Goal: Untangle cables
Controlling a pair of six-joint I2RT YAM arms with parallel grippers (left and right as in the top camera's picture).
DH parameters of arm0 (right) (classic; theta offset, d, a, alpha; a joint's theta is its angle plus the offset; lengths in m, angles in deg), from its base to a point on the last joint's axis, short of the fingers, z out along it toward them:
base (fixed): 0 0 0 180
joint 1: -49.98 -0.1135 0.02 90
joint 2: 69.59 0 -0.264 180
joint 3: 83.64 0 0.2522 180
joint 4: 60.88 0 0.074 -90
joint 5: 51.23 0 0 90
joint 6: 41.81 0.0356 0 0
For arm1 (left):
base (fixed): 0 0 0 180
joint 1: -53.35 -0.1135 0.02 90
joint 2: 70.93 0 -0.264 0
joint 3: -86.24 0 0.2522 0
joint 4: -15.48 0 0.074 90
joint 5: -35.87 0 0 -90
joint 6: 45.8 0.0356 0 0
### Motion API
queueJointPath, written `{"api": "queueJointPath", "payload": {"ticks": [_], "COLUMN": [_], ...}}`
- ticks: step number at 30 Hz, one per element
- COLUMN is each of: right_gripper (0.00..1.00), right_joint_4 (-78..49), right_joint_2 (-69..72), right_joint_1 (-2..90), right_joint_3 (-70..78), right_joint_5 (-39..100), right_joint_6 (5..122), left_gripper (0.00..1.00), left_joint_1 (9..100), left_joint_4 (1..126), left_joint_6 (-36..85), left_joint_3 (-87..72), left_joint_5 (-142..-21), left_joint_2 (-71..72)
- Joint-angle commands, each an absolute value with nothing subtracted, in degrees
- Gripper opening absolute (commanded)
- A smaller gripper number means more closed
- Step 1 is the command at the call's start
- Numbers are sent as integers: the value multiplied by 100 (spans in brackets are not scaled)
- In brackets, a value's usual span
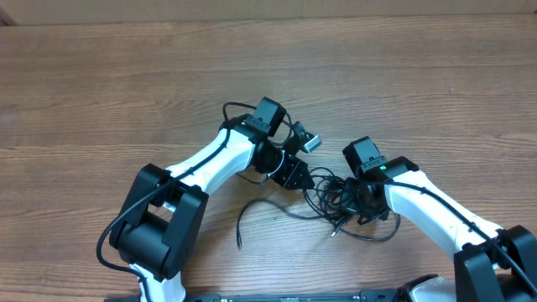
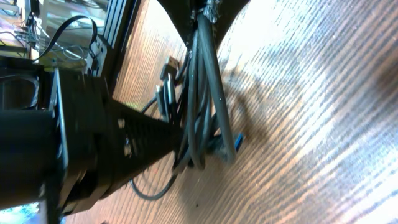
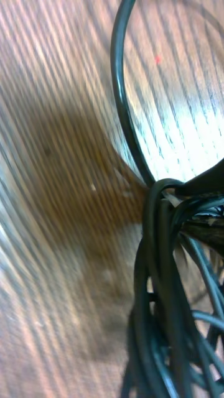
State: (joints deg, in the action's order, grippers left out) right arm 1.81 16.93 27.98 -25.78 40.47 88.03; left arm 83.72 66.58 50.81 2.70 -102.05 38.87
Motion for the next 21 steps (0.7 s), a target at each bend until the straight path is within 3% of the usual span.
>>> {"api": "queueJointPath", "payload": {"ticks": [1,4,7,10,13,21], "right_gripper": [4,4,4,4,4,4], "right_joint_4": [360,124,-383,-822,-839,-833], "right_joint_2": [1743,1743,1743,1743,1743,1743], "right_joint_1": [2883,2883,2883,2881,2881,2881], "right_joint_3": [-2679,-2679,-2679,-2674,-2674,-2674], "right_joint_5": [5351,5122,4103,2453,1662,1085], "right_joint_6": [9688,9550,8265,6661,5939,5518], "left_gripper": [4,4,4,24,40,47], "left_joint_1": [8151,8044,7933,7909,7950,8195], "left_joint_4": [6813,6966,7027,6962,6820,6573], "left_joint_6": [5237,5232,5051,5040,5040,4976], "left_joint_3": [278,278,278,278,278,278], "left_joint_5": [-9735,-9265,-8828,-9037,-9462,-9564], "left_joint_2": [3848,3848,3848,3848,3848,3848]}}
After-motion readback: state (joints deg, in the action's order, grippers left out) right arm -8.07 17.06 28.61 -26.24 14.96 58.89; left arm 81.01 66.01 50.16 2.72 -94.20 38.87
